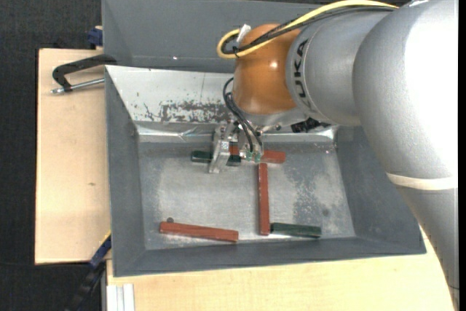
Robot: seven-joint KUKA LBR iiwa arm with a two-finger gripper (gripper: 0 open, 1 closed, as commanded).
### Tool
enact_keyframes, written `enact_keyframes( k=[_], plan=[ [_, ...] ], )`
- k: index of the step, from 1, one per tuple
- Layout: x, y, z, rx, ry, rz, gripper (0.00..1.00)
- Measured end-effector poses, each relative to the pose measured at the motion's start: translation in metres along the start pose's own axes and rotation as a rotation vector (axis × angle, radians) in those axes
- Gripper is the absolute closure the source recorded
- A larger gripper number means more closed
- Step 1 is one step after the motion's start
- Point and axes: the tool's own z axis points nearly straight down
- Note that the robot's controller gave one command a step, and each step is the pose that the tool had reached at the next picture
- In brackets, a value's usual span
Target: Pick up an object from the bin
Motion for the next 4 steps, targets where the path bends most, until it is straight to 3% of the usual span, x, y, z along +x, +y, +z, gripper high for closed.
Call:
enact_keyframes(
  k=[1, 2, 3, 4],
  plan=[
    [0.000, 0.000, 0.000, 0.000, 0.000, 0.000, 1.00],
    [0.012, -0.009, -0.054, 0.005, 0.020, -0.048, 1.00],
    [0.012, -0.018, -0.130, 0.004, 0.017, -0.036, 1.00],
    [0.012, 0.035, -0.127, 0.003, 0.009, -0.046, 1.00]
  ],
)
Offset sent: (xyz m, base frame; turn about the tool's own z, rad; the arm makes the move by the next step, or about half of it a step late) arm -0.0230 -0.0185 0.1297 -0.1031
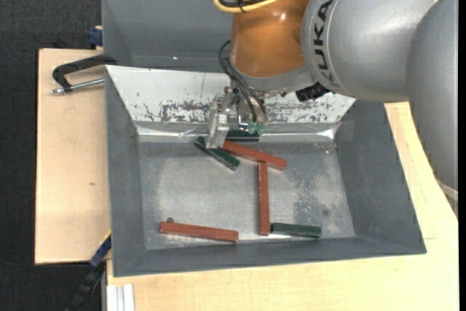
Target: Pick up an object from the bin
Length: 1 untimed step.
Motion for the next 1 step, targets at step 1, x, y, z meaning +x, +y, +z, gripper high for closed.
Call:
enact_keyframes(
  k=[1],
  plan=[
    [0.0249, -0.0116, 0.0467, 0.002, 0.010, 0.058, 0.00]
  ],
)
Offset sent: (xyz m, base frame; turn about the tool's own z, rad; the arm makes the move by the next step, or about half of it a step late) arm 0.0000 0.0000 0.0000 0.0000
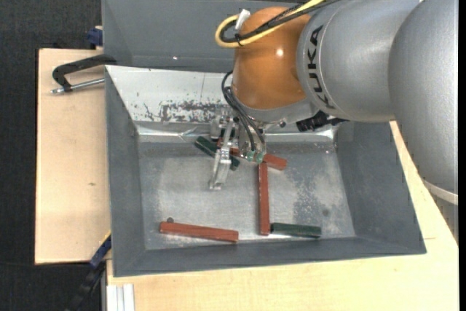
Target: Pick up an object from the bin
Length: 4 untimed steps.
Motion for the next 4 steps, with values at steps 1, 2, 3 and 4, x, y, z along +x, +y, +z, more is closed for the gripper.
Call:
enact_keyframes(
  k=[1, 2, 3, 4],
  plan=[
    [0.000, 0.000, 0.000, -0.001, -0.001, 0.000, 0.00],
    [-0.020, -0.012, 0.040, -0.004, -0.009, -0.022, 0.00],
    [-0.014, -0.042, 0.083, -0.006, -0.014, 0.032, 1.00],
    [-0.011, -0.043, 0.086, -0.002, -0.003, 0.032, 0.00]
  ],
)
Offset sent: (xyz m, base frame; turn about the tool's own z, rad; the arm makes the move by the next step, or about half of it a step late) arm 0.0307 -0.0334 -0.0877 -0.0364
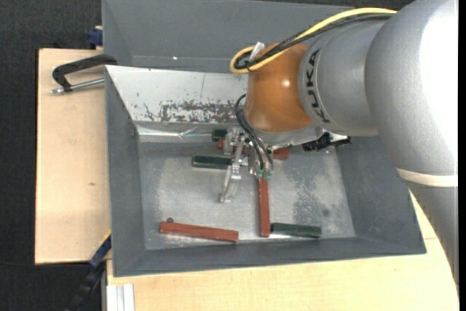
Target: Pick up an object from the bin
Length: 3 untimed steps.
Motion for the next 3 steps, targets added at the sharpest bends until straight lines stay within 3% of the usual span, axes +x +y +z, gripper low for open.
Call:
enact_keyframes(
  k=[1, 2, 3],
  plan=[
    [-0.002, 0.000, -0.002, -0.001, -0.008, 0.001, 1.00],
    [-0.002, 0.000, -0.002, -0.001, -0.007, 0.001, 1.00],
    [-0.009, -0.027, -0.049, 0.002, 0.006, 0.005, 1.00]
  ],
)
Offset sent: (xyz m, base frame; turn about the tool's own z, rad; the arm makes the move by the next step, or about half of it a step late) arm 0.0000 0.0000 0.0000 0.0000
